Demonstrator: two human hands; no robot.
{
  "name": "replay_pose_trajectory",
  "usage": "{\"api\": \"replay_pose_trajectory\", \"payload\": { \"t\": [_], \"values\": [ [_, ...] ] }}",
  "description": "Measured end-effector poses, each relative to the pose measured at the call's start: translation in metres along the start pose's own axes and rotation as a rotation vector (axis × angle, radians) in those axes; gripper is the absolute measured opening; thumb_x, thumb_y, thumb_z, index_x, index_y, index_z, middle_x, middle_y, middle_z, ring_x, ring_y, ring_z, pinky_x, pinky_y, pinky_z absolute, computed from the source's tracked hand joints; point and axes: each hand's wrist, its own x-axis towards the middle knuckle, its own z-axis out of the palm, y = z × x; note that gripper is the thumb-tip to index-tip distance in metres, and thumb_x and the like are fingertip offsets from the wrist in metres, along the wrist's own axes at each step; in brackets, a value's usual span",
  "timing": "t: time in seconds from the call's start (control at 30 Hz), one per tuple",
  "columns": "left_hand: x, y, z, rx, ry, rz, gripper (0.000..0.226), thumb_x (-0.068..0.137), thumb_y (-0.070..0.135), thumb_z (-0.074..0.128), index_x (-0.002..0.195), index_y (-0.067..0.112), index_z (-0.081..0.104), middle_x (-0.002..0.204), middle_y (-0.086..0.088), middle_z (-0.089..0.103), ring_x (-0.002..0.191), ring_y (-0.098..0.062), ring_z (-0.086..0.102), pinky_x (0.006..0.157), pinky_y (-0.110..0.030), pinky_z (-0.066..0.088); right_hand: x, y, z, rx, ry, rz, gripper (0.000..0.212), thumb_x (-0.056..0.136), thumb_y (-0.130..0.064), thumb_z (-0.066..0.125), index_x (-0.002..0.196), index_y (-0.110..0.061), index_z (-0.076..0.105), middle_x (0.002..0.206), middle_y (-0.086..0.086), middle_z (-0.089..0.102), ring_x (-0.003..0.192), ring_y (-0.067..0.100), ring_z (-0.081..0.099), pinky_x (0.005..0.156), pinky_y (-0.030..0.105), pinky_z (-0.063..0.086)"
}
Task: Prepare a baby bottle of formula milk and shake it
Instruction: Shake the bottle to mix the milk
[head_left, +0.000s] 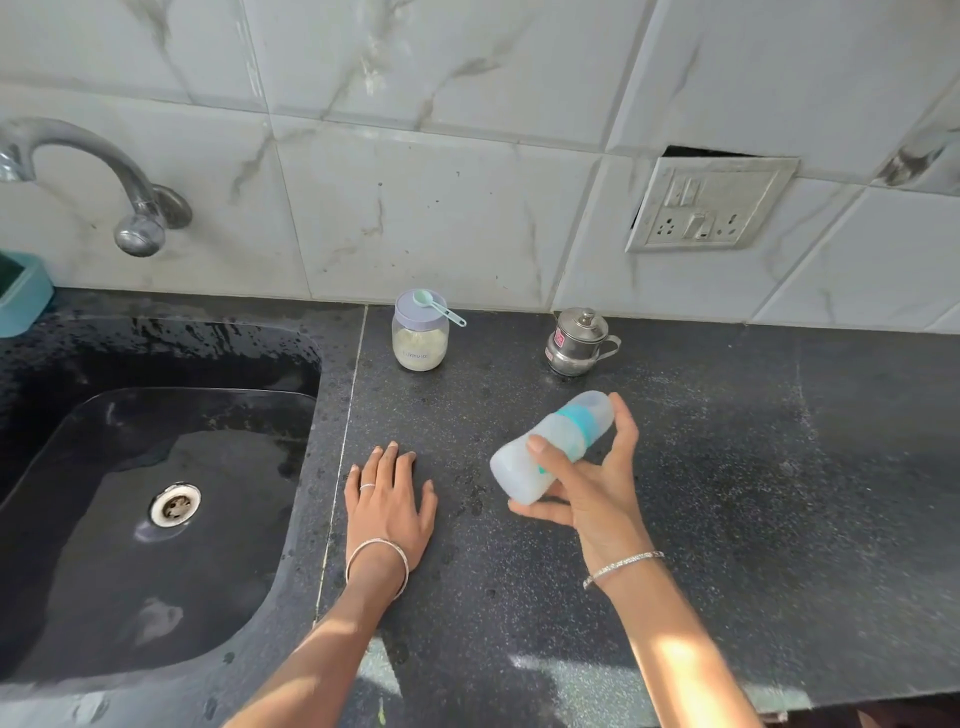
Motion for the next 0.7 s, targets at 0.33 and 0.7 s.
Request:
{"api": "replay_pose_trajectory", "payload": {
  "t": [0.33, 0.7],
  "values": [
    [0.0002, 0.0018, -0.0036, -0.007, -0.008, -0.008, 0.044, 0.098, 0.042, 0.050, 0.134, 0.017, 0.057, 0.151, -0.008, 0.050, 0.146, -0.028, 0.037, 0.123, -0.049, 0.020, 0.0010, -0.0052, -0.0026, -0.043, -0.064, 0.020, 0.099, 0.072, -0.016, 0.096, 0.134, -0.069, 0.039, 0.121, 0.015, 0.072, 0.095, 0.040, 0.079, 0.063, 0.057, 0.064],
    [0.0003, 0.0019, -0.0032, -0.002, -0.009, -0.010, 0.045, 0.098, 0.043, 0.049, 0.135, 0.018, 0.056, 0.152, -0.008, 0.049, 0.146, -0.028, 0.037, 0.122, -0.048, 0.019, -0.0044, -0.0040, -0.0036, -0.002, -0.083, -0.016, 0.095, 0.067, -0.025, 0.096, 0.132, -0.069, 0.043, 0.108, 0.005, 0.079, 0.095, 0.039, 0.079, 0.063, 0.061, 0.063]
  ]
}}
